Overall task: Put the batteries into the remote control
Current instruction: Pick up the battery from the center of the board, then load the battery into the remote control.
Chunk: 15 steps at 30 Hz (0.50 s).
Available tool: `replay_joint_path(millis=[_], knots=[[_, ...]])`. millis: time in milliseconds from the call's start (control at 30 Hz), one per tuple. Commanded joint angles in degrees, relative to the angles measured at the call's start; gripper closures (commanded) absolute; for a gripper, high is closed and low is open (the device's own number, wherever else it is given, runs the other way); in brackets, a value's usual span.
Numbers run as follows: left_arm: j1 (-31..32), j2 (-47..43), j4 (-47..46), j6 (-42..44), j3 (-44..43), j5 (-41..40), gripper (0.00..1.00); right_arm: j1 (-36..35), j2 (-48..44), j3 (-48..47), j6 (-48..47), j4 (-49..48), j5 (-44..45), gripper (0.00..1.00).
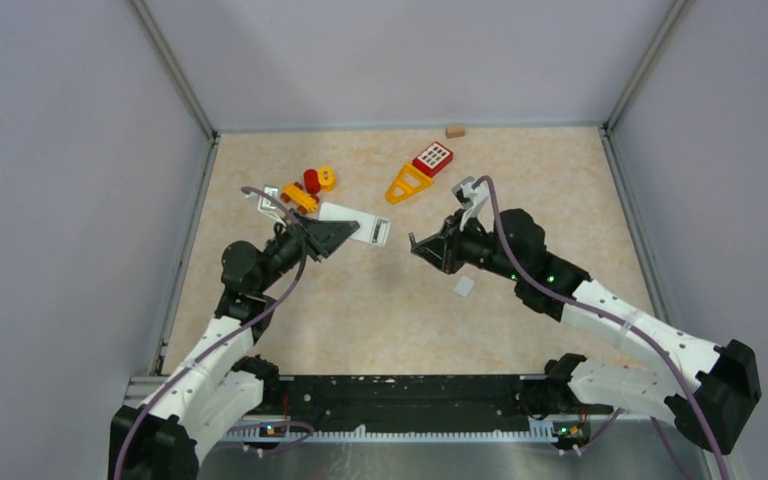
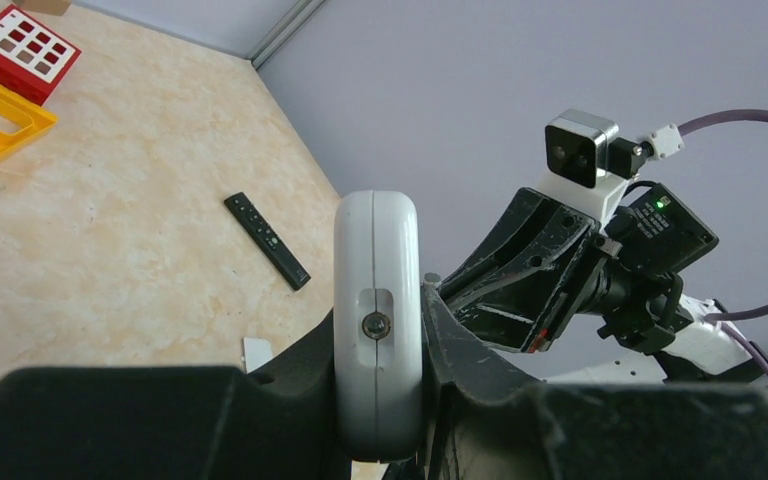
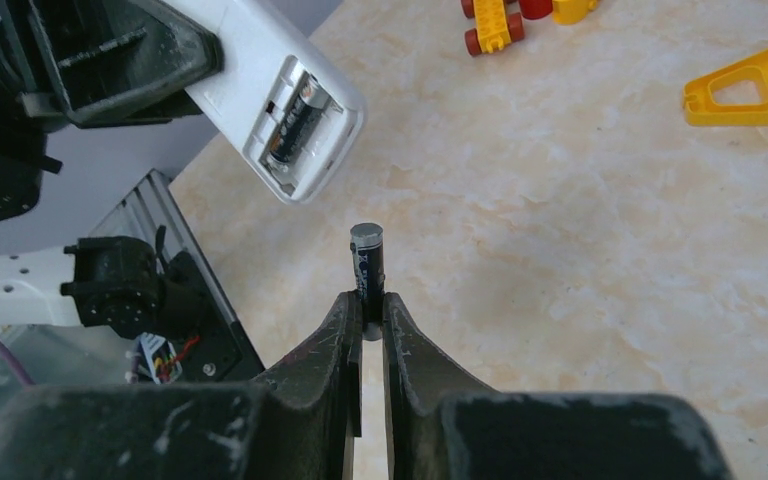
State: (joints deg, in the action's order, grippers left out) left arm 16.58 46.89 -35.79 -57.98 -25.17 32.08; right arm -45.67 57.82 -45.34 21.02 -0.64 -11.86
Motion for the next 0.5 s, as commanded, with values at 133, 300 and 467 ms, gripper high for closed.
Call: replay_joint_path(millis=[133,300,467], knots=[[-0.23,1.9,-4.28,-1.95,-1.2,-0.41,1.0,-0.76,2.13,-7.79,15.76,3.07,5.84,1.0],[-0.23,2.66,2.48,-4.19,-2.17,-4.27,1.0,-0.59,4.01,-9.35,29.8,10.53,13.92,1.0],[-0.23,5.01,2.13,-4.93,-2.03,-4.74,1.0,-0.81,12.38,-12.39,34.98,13.03,9.13,1.0]])
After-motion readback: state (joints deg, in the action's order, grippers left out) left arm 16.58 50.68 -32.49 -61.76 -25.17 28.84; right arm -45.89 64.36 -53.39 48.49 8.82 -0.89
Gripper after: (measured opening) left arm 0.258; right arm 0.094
